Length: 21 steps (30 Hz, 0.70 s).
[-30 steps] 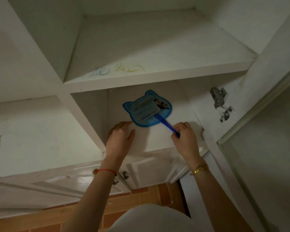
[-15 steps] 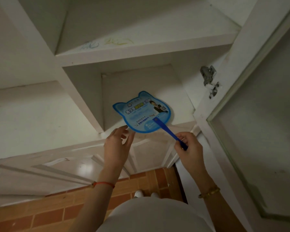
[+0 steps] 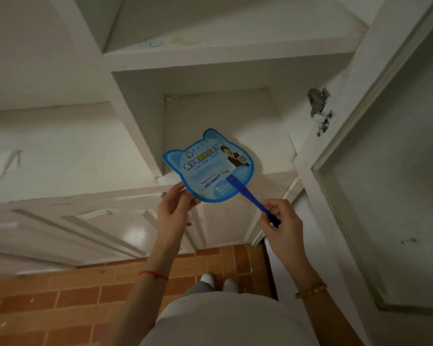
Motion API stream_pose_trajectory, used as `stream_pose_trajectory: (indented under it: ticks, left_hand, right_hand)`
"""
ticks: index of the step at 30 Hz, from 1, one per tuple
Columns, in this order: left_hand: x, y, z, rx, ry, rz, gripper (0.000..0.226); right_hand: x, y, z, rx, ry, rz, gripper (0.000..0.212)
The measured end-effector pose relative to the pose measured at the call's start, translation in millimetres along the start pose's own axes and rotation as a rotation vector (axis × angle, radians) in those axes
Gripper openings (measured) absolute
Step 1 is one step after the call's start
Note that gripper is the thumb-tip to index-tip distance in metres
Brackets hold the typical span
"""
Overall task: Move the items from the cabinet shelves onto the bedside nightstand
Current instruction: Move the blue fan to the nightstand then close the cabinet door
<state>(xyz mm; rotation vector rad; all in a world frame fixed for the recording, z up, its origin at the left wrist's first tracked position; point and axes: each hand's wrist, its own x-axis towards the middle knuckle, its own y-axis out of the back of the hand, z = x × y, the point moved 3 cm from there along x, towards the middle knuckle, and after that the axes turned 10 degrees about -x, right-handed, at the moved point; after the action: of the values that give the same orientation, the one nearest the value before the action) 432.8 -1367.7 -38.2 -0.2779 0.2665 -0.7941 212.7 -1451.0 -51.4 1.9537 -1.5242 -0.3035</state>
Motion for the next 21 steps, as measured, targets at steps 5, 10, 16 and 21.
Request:
stream_pose_trajectory:
  ticks: [5,10,16,21]
  left_hand:
    - [-23.7,22.0,-0.6,0.023,-0.04,0.038,0.028]
    - [-52.1,52.6,-2.8,-0.026,-0.064,0.081,0.029]
    - [-86.4,94.1,0.7,-0.048,-0.11,0.14,0.032]
    - [-122.1,144.4,13.5,-0.03,-0.145,0.229,0.034]
  right_hand:
    - [-11.1,-8.7,-4.3,0.029,0.035,-0.079,0.029]
    - [-26.9,-20.7,-11.3,0.005,0.092,-0.176,0.026]
    - [-54.1,-45.9,-28.4,0.009,0.143,-0.276,0.027]
    - [-96.2,-77.3,-54.5,0.044,0.171,-0.346,0.027]
